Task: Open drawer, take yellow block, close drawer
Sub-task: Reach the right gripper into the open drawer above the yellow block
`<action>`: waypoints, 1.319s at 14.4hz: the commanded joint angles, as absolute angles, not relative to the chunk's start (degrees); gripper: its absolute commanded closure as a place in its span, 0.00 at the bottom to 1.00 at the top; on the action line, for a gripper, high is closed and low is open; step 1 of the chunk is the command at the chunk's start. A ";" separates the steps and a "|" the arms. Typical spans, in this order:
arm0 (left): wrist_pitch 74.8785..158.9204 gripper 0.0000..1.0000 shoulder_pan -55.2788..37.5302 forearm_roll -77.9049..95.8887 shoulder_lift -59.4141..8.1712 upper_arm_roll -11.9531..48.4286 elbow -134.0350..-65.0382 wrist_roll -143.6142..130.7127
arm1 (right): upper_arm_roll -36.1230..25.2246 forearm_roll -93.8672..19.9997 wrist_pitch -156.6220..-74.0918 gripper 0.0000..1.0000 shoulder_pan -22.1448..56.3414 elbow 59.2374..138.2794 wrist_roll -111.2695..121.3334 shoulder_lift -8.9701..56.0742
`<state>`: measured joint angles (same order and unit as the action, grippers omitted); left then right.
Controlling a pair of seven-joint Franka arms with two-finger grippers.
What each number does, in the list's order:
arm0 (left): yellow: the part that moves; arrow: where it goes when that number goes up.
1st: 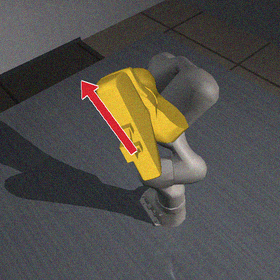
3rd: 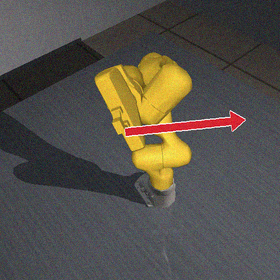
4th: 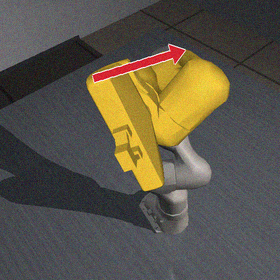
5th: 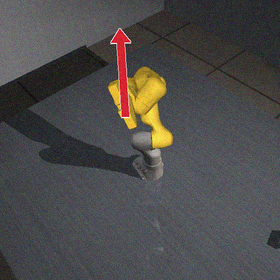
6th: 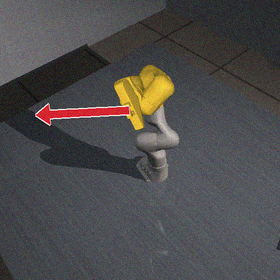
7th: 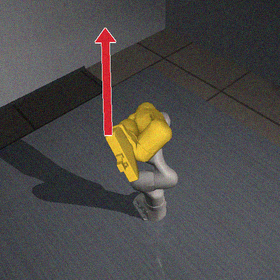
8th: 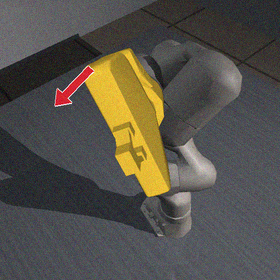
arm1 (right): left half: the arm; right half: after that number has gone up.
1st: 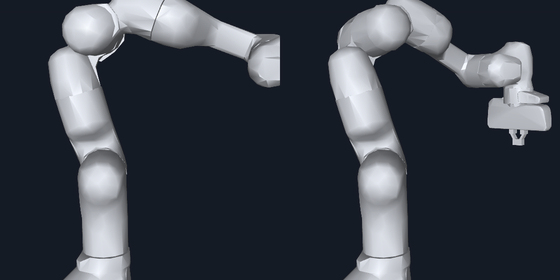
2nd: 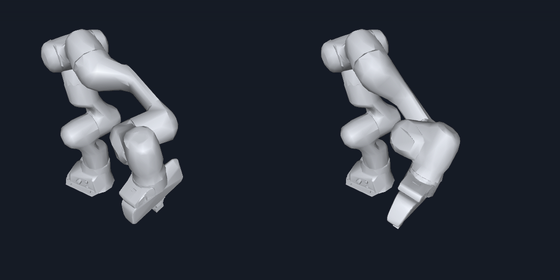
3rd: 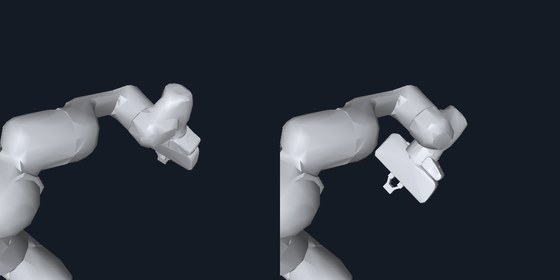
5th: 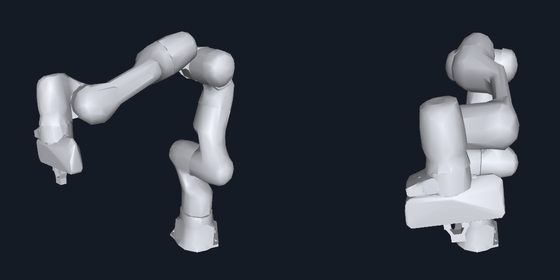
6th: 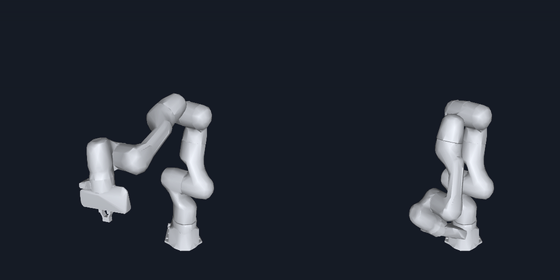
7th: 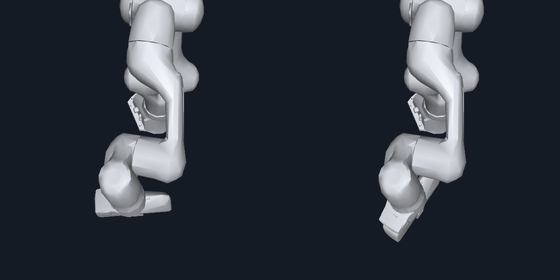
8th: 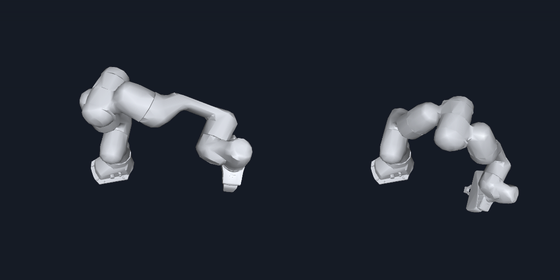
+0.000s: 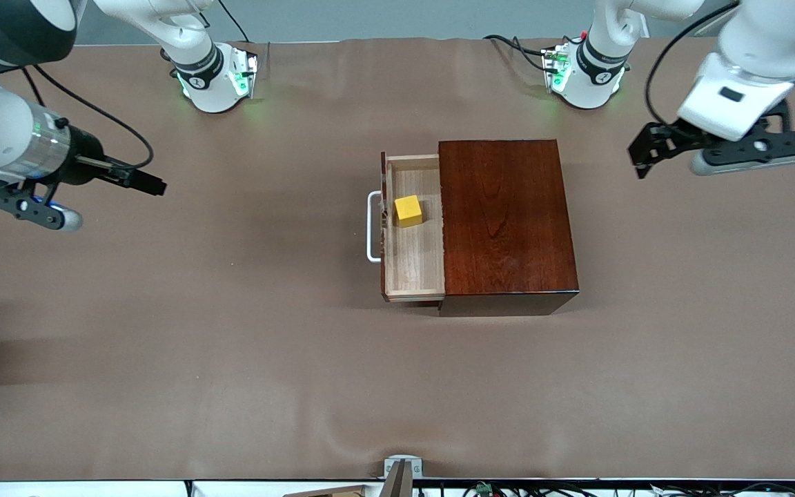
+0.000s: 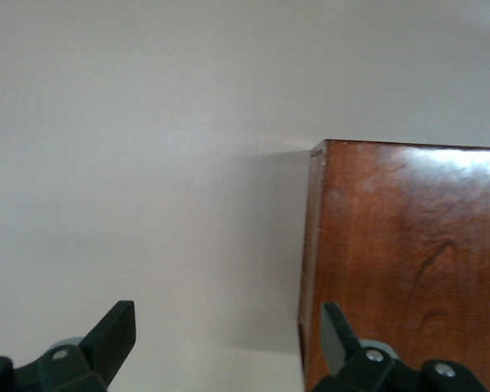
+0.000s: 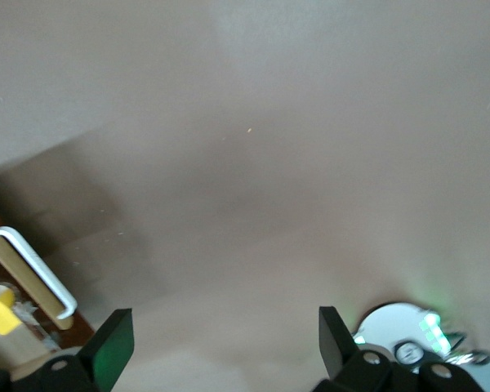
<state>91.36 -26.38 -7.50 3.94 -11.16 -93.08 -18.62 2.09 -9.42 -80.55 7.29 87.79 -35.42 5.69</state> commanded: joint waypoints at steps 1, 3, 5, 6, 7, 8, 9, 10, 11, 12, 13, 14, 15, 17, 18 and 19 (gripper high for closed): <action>90.09 0.00 -24.27 -6.59 5.36 -10.98 -92.99 -15.56 | 3.25 -12.30 -81.12 0.00 8.17 87.19 -44.62 7.12; 90.09 0.00 -21.72 -6.50 5.36 -10.90 -92.72 -10.92 | 4.30 -12.39 -82.69 0.00 10.09 87.28 -49.71 7.64; 89.65 0.00 -20.05 -6.42 5.36 -10.81 -92.72 -9.67 | 4.48 -12.39 -85.07 0.00 13.17 87.28 -56.57 8.52; 89.39 0.00 -19.60 -6.42 5.45 -10.90 -92.72 -9.06 | 4.48 -12.39 -86.04 0.00 14.75 87.28 -59.04 8.87; 88.95 0.00 -18.56 -6.42 5.45 -10.81 -92.72 -8.44 | 4.48 -12.39 -87.18 0.00 16.16 87.36 -62.19 9.31; 88.60 0.00 -17.76 -6.33 5.54 -10.72 -92.81 -7.57 | 4.40 -12.39 -88.41 0.00 17.65 87.36 -65.45 9.75; 88.25 0.00 -17.58 -6.24 5.97 -10.81 -92.81 -6.95 | 4.39 -12.31 -89.64 0.00 19.06 87.36 -68.52 10.36; 88.07 0.00 -17.49 -6.07 6.24 -10.81 -92.99 -6.86 | 4.39 -12.30 -91.04 0.00 20.64 87.36 -71.51 10.98; 87.54 0.00 -17.49 -6.06 6.33 -10.81 -93.08 -6.86 | 4.39 -12.30 -92.27 0.00 22.05 87.36 -74.68 11.68; 87.19 0.00 -17.40 -6.06 6.42 -10.90 -92.99 -6.86 | 4.39 -12.30 -93.42 0.00 23.71 87.36 -78.19 12.56; 87.19 0.00 -17.40 -5.98 6.68 -10.99 -93.08 -6.86 | 4.39 -12.22 -94.47 0.00 25.38 87.28 -82.14 13.35; 87.19 0.00 -16.62 -5.98 6.77 -10.90 -93.08 -6.86 | 4.39 -12.22 -95.87 0.00 26.71 87.28 -86.01 14.06; 87.19 0.00 -16.09 -5.72 6.77 -10.72 -92.90 -6.86 | 4.39 -12.22 -97.63 0.00 28.28 87.28 -90.40 14.85; 87.19 0.00 -16.00 -5.19 6.77 -10.72 -92.90 -6.86 | 4.39 -11.78 -99.92 0.00 30.66 87.19 -96.22 16.34; 87.19 0.00 -16.00 -5.19 6.77 -10.72 -92.90 -6.86 | 4.39 -11.52 -100.28 0.00 31.80 87.19 -98.07 17.13; 87.19 0.00 -16.00 -5.19 6.77 -10.72 -92.81 -6.86 | 4.39 -11.17 -101.24 0.00 32.60 87.19 -100.00 17.83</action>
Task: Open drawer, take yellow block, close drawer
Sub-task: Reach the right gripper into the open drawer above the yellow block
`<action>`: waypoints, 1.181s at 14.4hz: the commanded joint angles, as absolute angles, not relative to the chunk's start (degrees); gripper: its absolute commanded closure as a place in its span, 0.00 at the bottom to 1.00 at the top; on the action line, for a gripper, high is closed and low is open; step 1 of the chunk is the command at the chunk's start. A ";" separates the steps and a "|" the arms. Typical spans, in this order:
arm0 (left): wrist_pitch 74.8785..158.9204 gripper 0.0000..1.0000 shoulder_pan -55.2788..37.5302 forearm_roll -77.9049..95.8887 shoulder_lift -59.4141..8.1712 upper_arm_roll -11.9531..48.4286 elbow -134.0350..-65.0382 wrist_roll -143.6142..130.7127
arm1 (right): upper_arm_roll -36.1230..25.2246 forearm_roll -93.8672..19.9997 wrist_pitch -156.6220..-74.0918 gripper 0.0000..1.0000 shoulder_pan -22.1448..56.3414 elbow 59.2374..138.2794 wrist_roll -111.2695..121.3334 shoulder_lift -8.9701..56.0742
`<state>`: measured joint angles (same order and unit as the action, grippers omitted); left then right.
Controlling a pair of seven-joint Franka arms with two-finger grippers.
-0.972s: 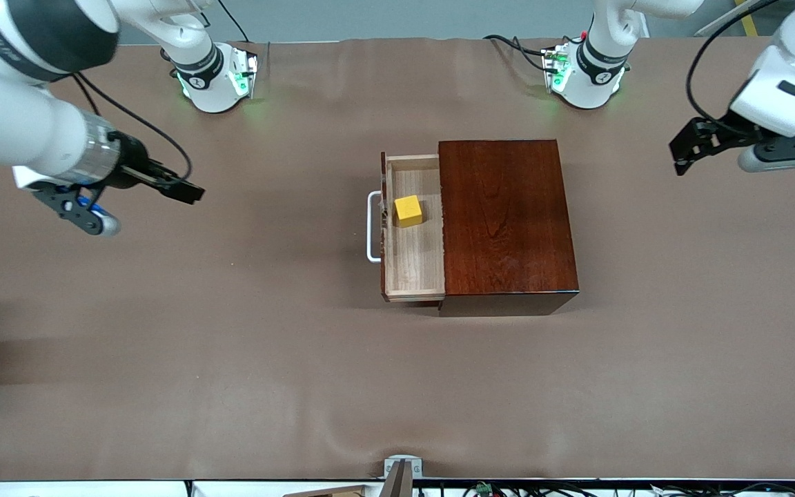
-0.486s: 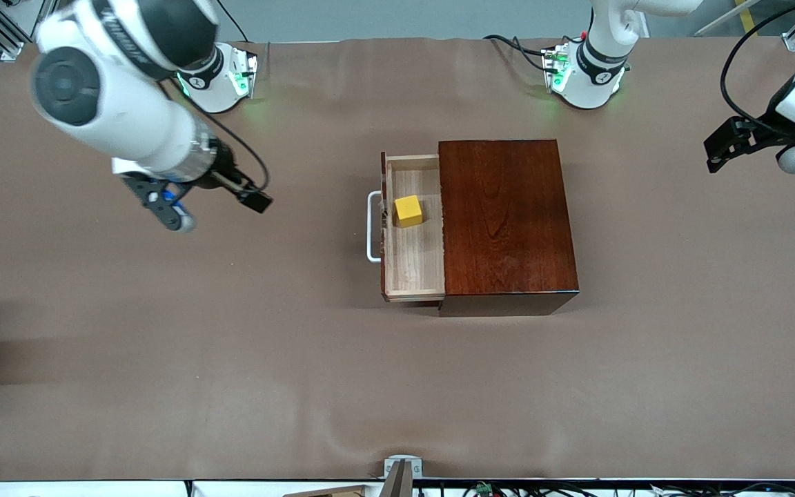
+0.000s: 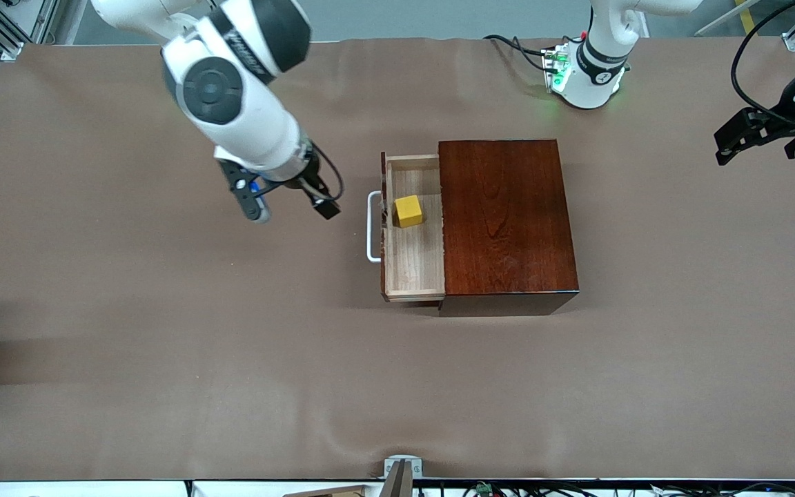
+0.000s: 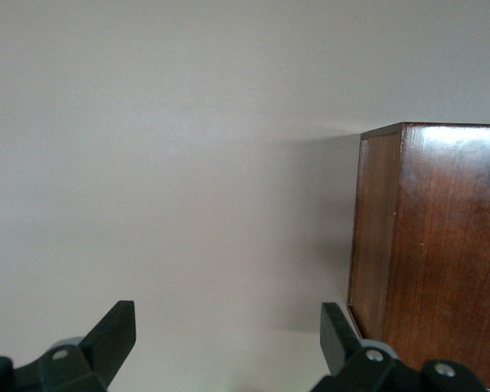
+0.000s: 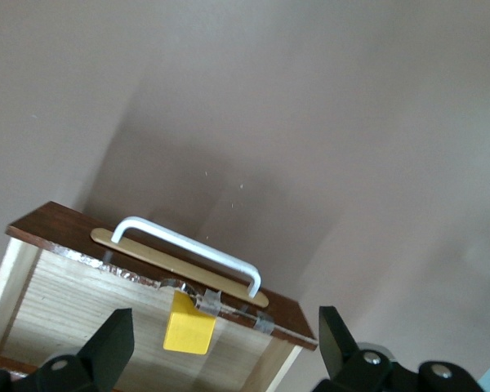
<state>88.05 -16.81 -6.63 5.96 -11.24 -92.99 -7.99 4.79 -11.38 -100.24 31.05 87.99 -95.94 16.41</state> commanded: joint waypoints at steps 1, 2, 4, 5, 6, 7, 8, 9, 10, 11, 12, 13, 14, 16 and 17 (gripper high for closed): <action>87.27 0.00 -16.00 -5.19 6.68 -10.72 -92.81 -6.86 | 4.39 -11.16 -102.82 0.00 33.39 87.19 -102.72 18.45; 87.28 0.00 -16.00 -5.19 6.68 -10.72 -92.81 -6.86 | 4.39 -11.16 -104.49 0.00 33.92 87.01 -105.44 19.33; 87.28 0.00 -16.08 -5.19 6.59 -10.72 -92.81 -6.86 | 4.39 -11.08 -106.52 0.00 35.50 86.84 -108.01 20.74; 87.28 0.00 -16.08 -5.19 6.59 -10.72 -92.81 -6.86 | 4.31 -10.99 -107.05 0.00 36.12 86.75 -109.41 21.53; 87.28 0.00 -16.08 -5.19 6.59 -10.64 -92.81 -6.86 | 4.39 -10.29 -108.18 0.00 36.73 86.66 -111.42 22.40; 87.28 0.00 -16.08 -5.19 6.59 -10.63 -92.81 -6.86 | 4.39 -9.85 -109.85 0.00 37.87 86.66 -113.27 23.37; 87.28 0.00 -16.08 -5.19 6.59 -10.63 -92.73 -6.94 | 4.31 -9.41 -111.60 0.00 38.92 86.57 -115.55 24.51; 87.36 0.00 -16.08 -5.19 6.59 -10.63 -92.72 -6.86 | 4.31 -8.62 -112.75 0.00 39.63 86.57 -117.49 25.65; 87.36 0.00 -16.17 -5.19 6.59 -10.55 -92.72 -6.94 | 4.22 -7.48 -112.94 0.00 40.77 86.31 -119.68 26.36; 87.36 0.00 -16.26 -5.19 6.50 -10.46 -92.72 -6.94 | 4.31 -6.25 -112.94 0.00 41.22 86.31 -120.84 26.98; 87.45 0.00 -16.43 -5.19 6.42 -10.46 -92.64 -6.94 | 4.31 -5.46 -113.03 0.00 41.92 86.31 -121.89 27.50; 87.54 0.00 -16.52 -5.19 6.24 -10.46 -92.20 -6.94 | 4.31 -5.19 -113.03 0.00 42.10 86.31 -122.86 28.03; 87.54 0.00 -16.52 -5.19 6.07 -10.46 -91.85 -6.94 | 4.31 -5.27 -113.20 0.00 42.19 86.22 -123.39 28.47; 87.54 0.00 -16.61 -5.19 6.06 -10.46 -91.85 -6.94 | 4.31 -5.36 -116.26 0.00 42.19 86.22 -125.59 29.44; 87.54 0.00 -16.70 -5.19 6.06 -10.46 -91.76 -6.94 | 4.31 -5.45 -117.24 0.00 42.27 86.22 -126.29 30.14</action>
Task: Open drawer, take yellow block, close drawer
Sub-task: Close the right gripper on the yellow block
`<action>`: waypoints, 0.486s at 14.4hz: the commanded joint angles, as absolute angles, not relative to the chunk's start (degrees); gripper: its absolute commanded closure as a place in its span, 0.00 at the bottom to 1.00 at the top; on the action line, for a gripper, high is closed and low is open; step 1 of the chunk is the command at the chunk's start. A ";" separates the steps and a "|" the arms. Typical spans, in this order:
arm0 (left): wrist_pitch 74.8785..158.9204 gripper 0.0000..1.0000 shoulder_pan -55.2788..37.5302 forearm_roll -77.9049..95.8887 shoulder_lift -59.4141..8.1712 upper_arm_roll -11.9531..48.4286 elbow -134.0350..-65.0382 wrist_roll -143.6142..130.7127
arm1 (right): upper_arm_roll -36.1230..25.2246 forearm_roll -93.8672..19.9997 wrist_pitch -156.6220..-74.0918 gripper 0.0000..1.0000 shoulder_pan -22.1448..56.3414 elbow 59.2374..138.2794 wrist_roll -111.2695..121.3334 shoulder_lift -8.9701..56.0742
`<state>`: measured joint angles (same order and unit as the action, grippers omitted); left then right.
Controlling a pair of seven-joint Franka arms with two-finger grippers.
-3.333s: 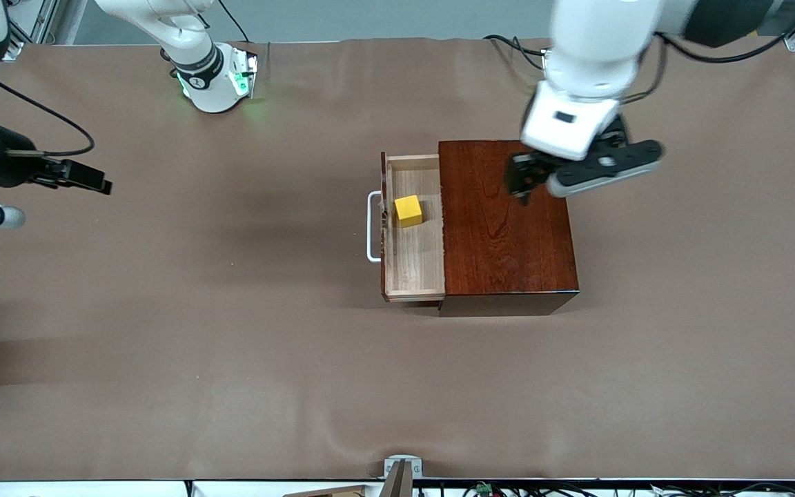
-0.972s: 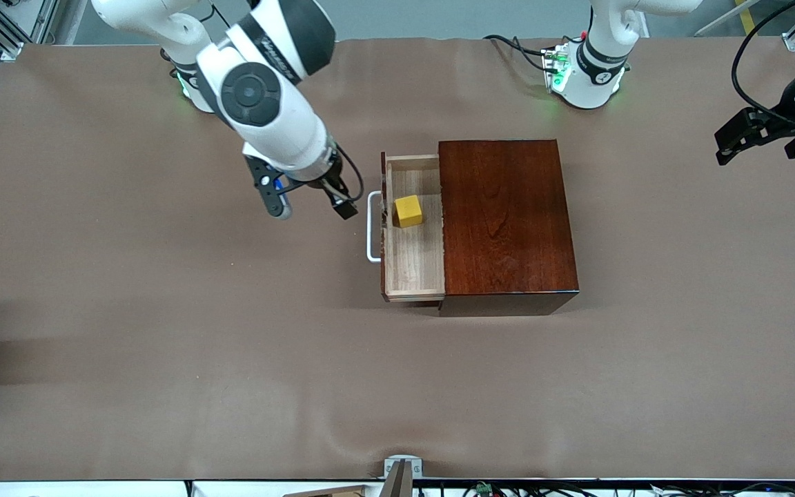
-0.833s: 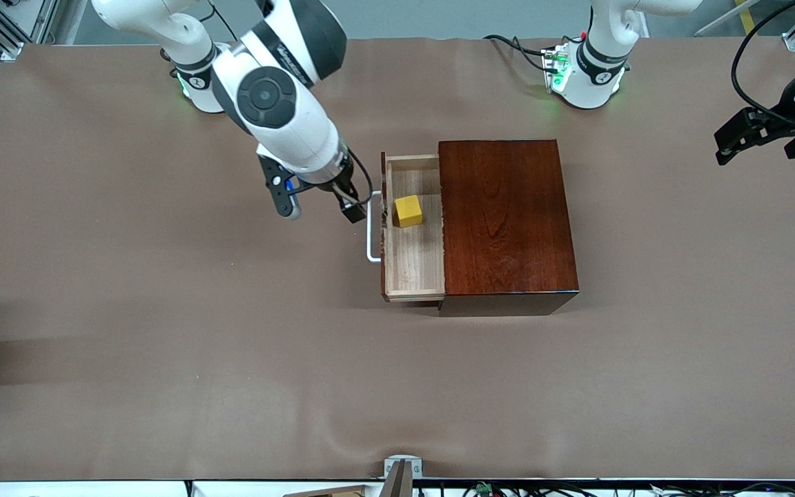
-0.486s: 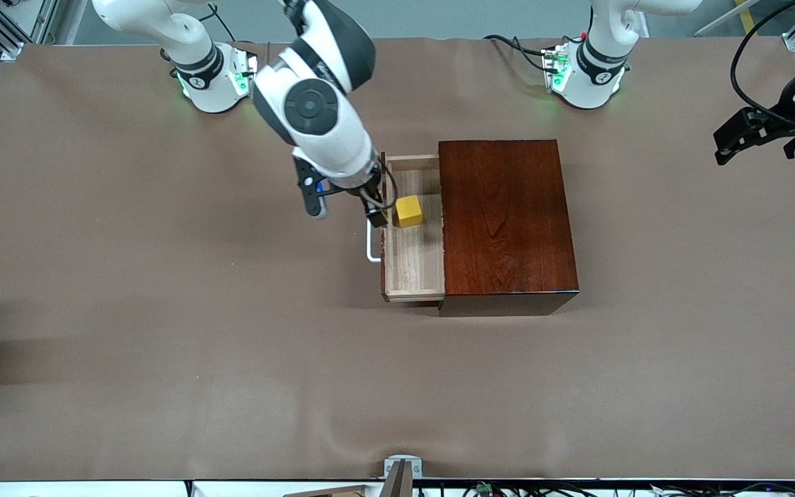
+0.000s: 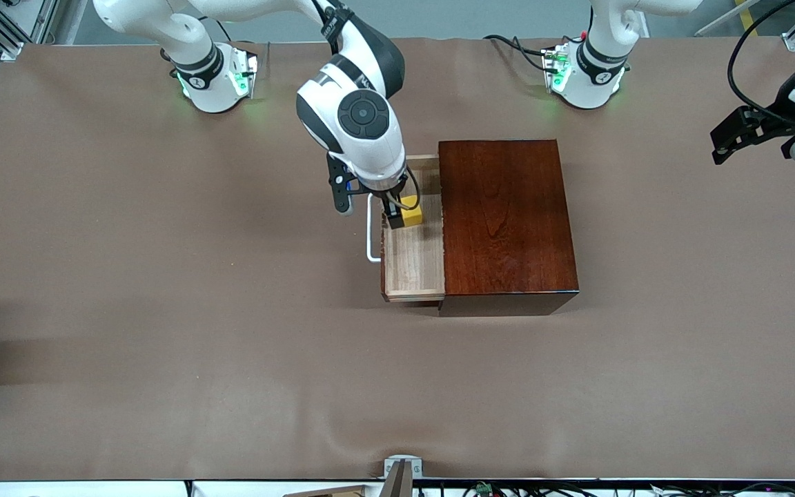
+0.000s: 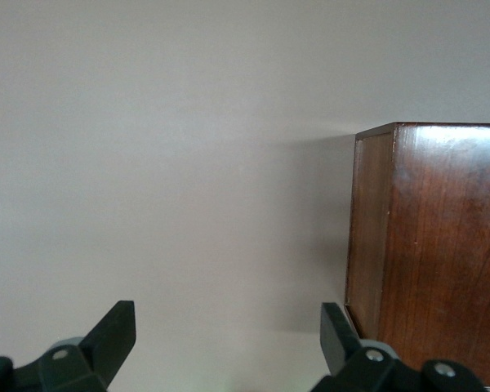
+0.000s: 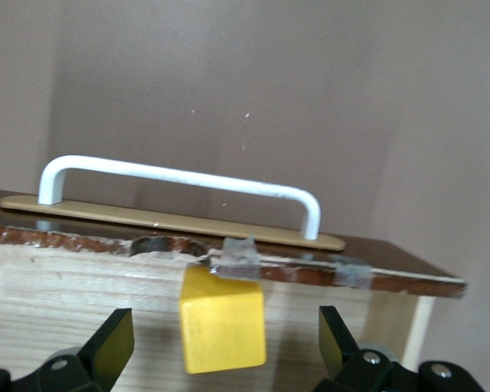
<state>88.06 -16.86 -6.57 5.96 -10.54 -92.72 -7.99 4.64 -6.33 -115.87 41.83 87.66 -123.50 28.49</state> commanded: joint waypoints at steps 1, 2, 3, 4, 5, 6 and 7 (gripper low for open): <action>87.54 0.00 -16.70 -5.27 6.06 -10.46 -91.50 -6.86 | 4.31 -5.36 -117.86 0.00 42.54 86.05 -127.08 30.76; 87.45 0.00 -16.70 -5.19 6.06 -10.46 -91.49 -6.86 | 4.31 -5.36 -118.56 0.00 42.63 85.52 -127.70 31.54; 87.45 0.00 -16.70 -5.19 6.06 -10.46 -91.49 -6.86 | 4.31 -5.36 -118.83 0.00 42.80 85.43 -127.79 32.16; 87.54 0.00 -16.70 -5.19 6.06 -10.46 -91.49 -6.86 | 4.31 -5.36 -118.92 0.00 43.24 85.26 -127.79 32.60; 87.63 0.00 -16.70 -5.19 6.06 -10.46 -91.41 -6.86 | 4.31 -5.36 -119.44 0.00 43.42 85.17 -127.88 33.04; 87.63 0.00 -16.70 -5.19 5.98 -10.46 -91.32 -6.86 | 4.31 -5.27 -119.97 0.00 43.50 84.99 -128.58 33.48; 87.63 0.00 -16.79 -5.19 5.98 -10.37 -91.32 -6.86 | 4.31 -5.19 -120.14 0.00 43.85 84.99 -128.76 33.92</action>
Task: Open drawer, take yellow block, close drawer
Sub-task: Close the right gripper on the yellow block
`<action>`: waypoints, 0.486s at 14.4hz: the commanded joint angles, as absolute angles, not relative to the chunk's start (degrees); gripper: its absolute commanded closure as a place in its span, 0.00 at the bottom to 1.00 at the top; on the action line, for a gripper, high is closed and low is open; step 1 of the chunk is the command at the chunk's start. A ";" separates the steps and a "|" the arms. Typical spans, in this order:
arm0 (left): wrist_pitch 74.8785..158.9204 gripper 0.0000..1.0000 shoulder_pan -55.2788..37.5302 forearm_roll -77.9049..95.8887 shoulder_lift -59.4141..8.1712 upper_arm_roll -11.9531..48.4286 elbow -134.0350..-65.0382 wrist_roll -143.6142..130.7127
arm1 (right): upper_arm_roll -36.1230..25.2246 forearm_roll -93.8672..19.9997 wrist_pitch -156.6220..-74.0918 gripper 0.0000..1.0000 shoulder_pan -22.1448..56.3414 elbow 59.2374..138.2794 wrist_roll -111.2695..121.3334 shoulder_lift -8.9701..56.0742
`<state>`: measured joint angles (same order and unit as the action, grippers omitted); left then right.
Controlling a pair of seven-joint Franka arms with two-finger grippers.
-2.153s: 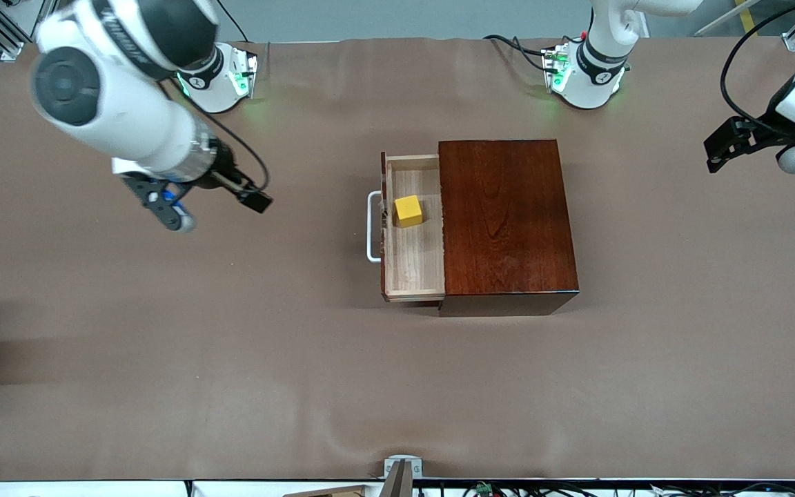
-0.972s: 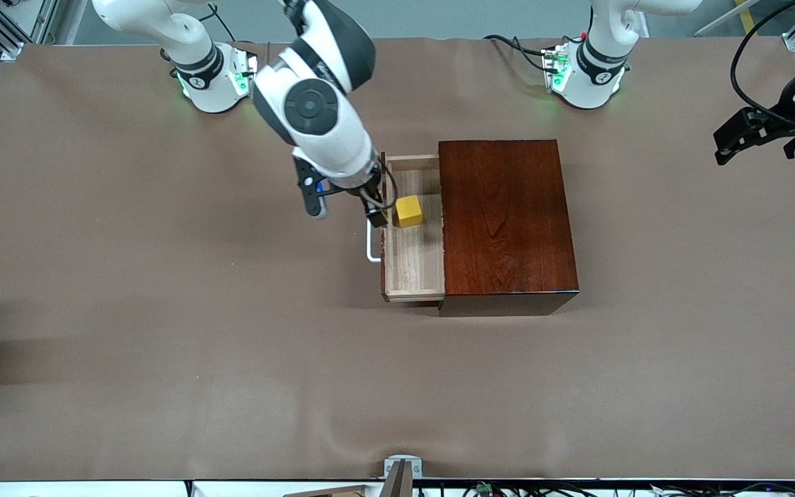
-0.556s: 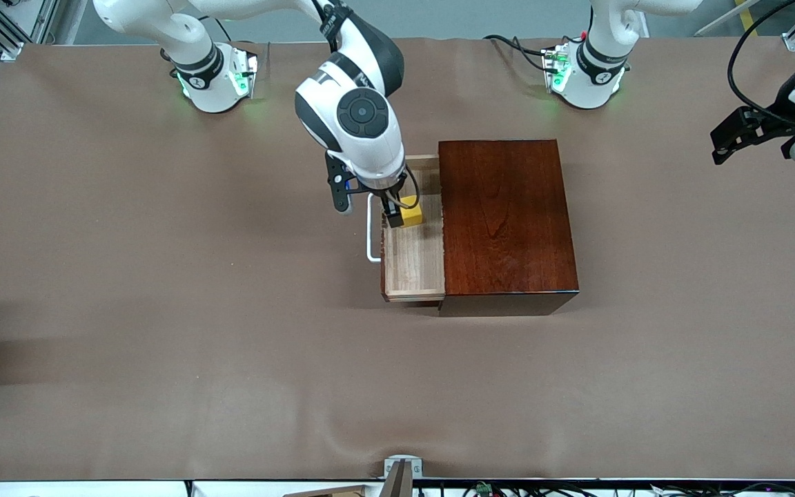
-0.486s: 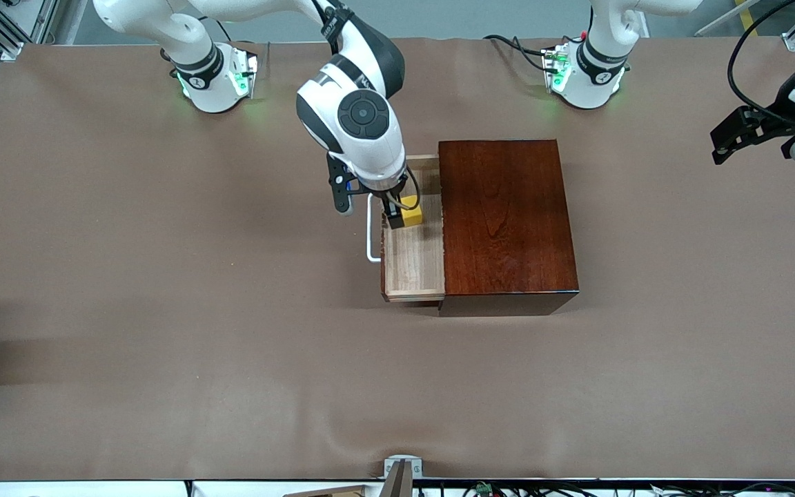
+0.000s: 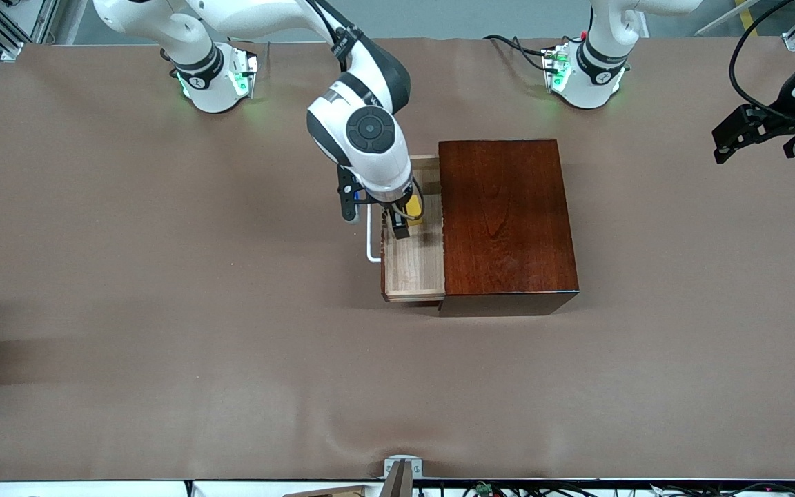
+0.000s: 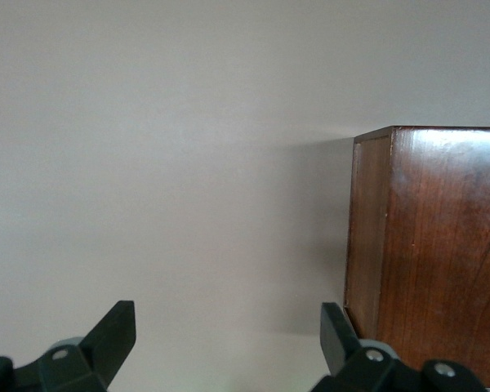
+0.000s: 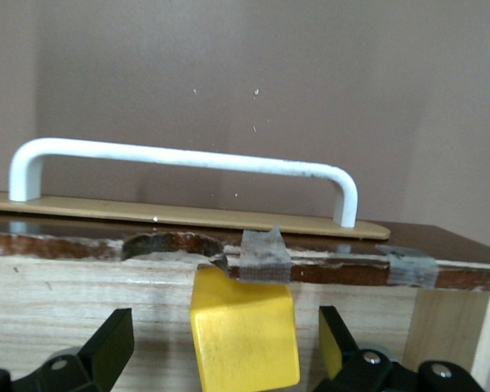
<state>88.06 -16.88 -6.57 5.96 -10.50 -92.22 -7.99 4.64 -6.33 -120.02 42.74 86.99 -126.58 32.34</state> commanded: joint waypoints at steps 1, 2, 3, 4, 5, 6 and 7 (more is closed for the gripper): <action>87.63 0.00 -16.79 -5.01 5.98 -10.37 -91.32 -6.86 | 4.31 -5.10 -120.23 0.00 44.38 84.99 -128.76 34.19; 87.63 0.00 -16.61 -4.92 5.98 -10.11 -91.23 -6.86 | 4.31 -4.66 -120.23 0.00 44.47 84.99 -128.76 34.45; 87.71 0.00 -16.52 -4.92 5.89 -10.02 -91.23 -6.86 | 4.31 -4.14 -120.23 0.00 44.99 84.99 -128.85 34.80; 87.63 0.00 -16.70 -4.92 5.98 -10.11 -91.23 -6.86 | 4.31 -3.61 -120.23 0.00 45.52 84.99 -128.85 34.89; 87.63 0.00 -16.70 -4.92 5.98 -10.11 -91.23 -6.86 | 4.31 -3.43 -120.15 0.18 45.44 84.99 -128.85 34.89; 87.63 0.00 -16.70 -4.92 5.98 -10.11 -91.23 -6.86 | 4.31 -3.17 -120.06 0.34 45.44 84.99 -128.67 34.89; 87.71 0.00 -16.79 -4.92 5.98 -10.11 -91.23 -6.86 | 4.31 -2.03 -120.06 0.44 45.44 84.99 -128.67 34.81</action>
